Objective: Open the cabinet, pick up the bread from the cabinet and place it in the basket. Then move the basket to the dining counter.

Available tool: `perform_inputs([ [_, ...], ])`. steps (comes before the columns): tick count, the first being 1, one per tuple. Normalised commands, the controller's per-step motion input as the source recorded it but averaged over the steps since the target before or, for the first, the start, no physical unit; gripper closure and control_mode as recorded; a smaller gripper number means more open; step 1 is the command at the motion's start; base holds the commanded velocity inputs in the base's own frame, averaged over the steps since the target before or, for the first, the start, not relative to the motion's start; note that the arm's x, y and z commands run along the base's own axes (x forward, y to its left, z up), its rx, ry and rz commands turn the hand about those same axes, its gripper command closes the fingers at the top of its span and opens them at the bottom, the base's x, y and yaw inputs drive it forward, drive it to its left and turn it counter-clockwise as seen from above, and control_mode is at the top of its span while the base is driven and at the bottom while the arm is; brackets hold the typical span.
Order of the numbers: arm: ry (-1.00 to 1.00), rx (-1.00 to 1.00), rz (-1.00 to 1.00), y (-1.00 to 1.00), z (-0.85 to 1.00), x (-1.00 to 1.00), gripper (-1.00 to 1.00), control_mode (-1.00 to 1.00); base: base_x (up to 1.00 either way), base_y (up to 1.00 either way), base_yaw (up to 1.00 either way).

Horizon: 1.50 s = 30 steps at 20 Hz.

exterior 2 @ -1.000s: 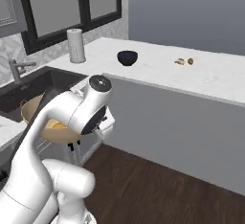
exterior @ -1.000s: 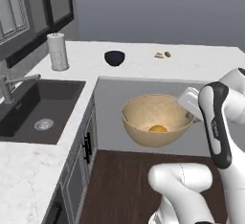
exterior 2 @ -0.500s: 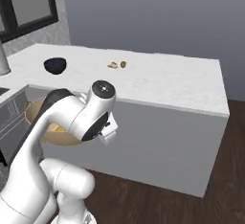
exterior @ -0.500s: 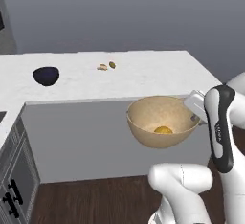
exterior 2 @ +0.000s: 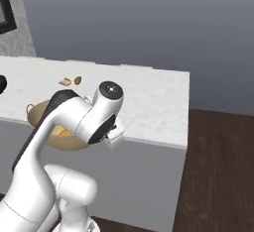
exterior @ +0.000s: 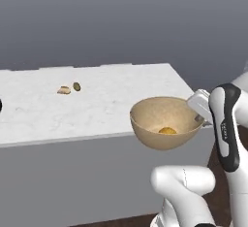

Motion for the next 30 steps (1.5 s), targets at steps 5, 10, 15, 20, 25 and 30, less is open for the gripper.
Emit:
perform_inputs([
  [5, 0.0, 0.0, 0.0, 0.0, 0.0, 0.0, 1.0, 1.0, 0.62, -0.15, -0.42],
  [10, 0.0, 0.0, 0.0, 0.0, 0.0, 0.0, 1.0, 1.0, 0.46, 0.22, -0.16],
  [15, 0.0, 0.0, 0.0, 0.0, 0.0, 0.0, 1.0, 1.0, 0.68, 0.17, -0.01],
  [20, 0.0, 0.0, 0.0, 0.0, 0.0, 0.0, 1.0, 1.0, 0.38, 0.09, 0.0],
  [25, 0.0, 0.0, 0.0, 0.03, 0.0, 0.18, 1.0, -1.0, 0.0, 0.0, 0.0],
  [30, 0.0, 0.0, 0.02, 0.09, 0.0, 1.0, 1.0, -1.0, 0.0, 0.0, 0.0],
])
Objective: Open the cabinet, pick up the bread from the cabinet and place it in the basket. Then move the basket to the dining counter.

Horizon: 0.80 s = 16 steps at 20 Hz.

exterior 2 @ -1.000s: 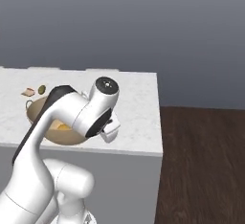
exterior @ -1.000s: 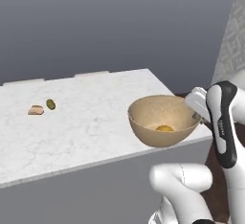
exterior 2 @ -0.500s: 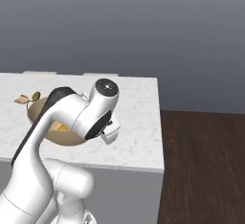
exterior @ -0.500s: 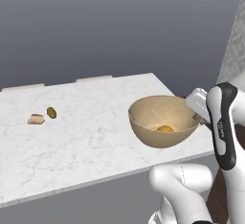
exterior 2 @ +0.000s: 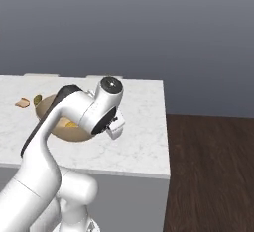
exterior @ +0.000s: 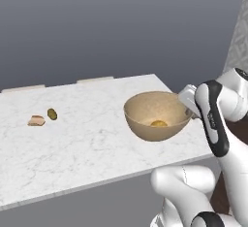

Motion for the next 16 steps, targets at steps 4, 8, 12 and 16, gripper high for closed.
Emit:
perform_inputs([
  [4, 0.01, -0.01, 0.07, 0.06, -0.16, 1.0, 1.0, -1.0, 0.0, 0.0, 0.0],
  [8, 0.01, -0.02, 0.07, 0.09, -0.47, 1.0, 1.0, -1.0, 0.0, 0.0, 0.0],
  [12, 0.01, -0.06, 0.06, 0.03, -0.74, 1.0, 1.0, -1.0, 0.0, 0.0, 0.0],
  [16, 0.0, -0.04, 0.09, 0.0, -0.61, 0.72, 1.0, -1.0, 0.0, 0.0, 0.0],
])
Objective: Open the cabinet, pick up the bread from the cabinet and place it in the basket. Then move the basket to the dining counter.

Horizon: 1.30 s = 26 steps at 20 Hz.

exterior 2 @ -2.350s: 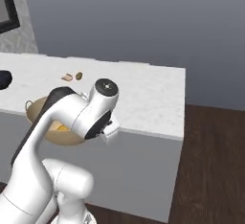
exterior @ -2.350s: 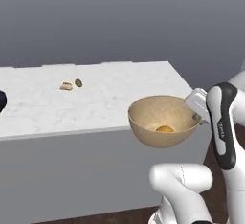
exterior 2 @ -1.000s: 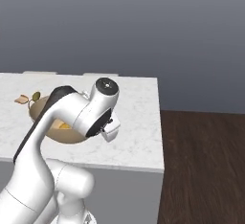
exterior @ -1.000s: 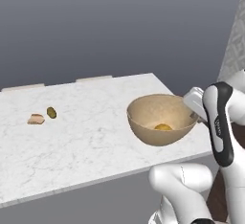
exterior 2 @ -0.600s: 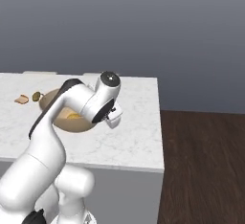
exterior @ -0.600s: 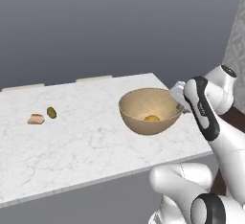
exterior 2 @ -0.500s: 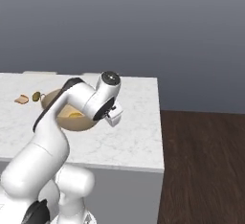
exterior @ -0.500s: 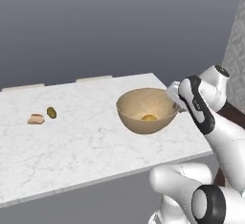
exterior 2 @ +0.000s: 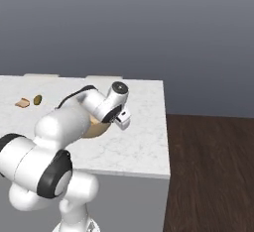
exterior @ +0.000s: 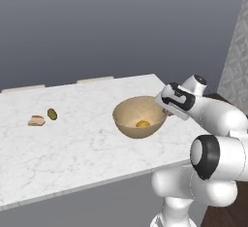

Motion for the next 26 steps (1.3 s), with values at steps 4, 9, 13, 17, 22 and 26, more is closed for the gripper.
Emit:
perform_inputs([
  [4, 0.0, 0.0, 0.09, 0.0, -0.24, 0.28, 1.0, -1.0, 0.0, 0.0, 0.0],
  [9, 0.0, 0.0, 0.02, 0.0, -0.06, 0.08, -1.0, -1.0, 0.0, 0.0, 0.0],
  [13, 0.0, 0.0, 0.0, 0.0, -0.01, 0.0, -1.0, -1.0, 0.0, 0.0, 0.0],
  [17, 0.0, 0.0, 0.0, 0.0, 0.0, 0.0, -1.0, -1.0, 0.0, 0.0, 0.0],
  [22, 0.05, -0.02, 0.0, 0.02, 0.0, 0.0, -1.0, -1.0, 0.0, 0.0, 0.0],
  [26, 0.19, -0.27, 0.0, -0.12, 0.18, 0.0, -1.0, -1.0, 0.0, 0.0, 0.0],
])
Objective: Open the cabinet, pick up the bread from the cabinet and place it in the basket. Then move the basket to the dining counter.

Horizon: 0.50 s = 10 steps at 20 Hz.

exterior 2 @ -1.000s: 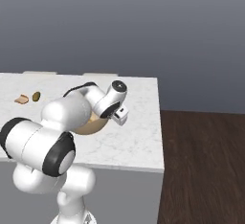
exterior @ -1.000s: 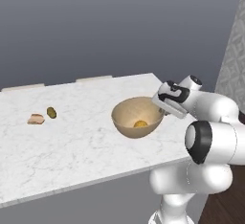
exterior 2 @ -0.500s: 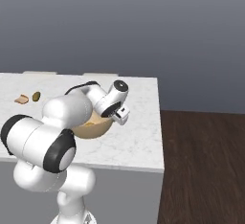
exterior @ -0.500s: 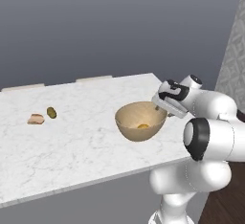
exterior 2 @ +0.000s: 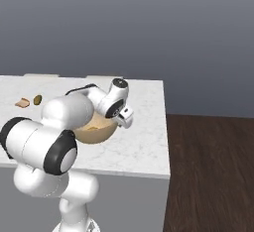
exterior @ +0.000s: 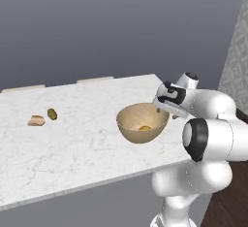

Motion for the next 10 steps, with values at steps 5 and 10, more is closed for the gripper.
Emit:
perform_inputs([
  [5, 0.01, -0.23, 0.0, -0.1, 0.82, -0.57, -1.0, -1.0, 0.0, 0.0, 0.0],
  [10, -0.11, -0.17, 0.05, 0.0, 0.99, -1.0, -1.0, -1.0, 0.0, 0.0, 0.0],
])
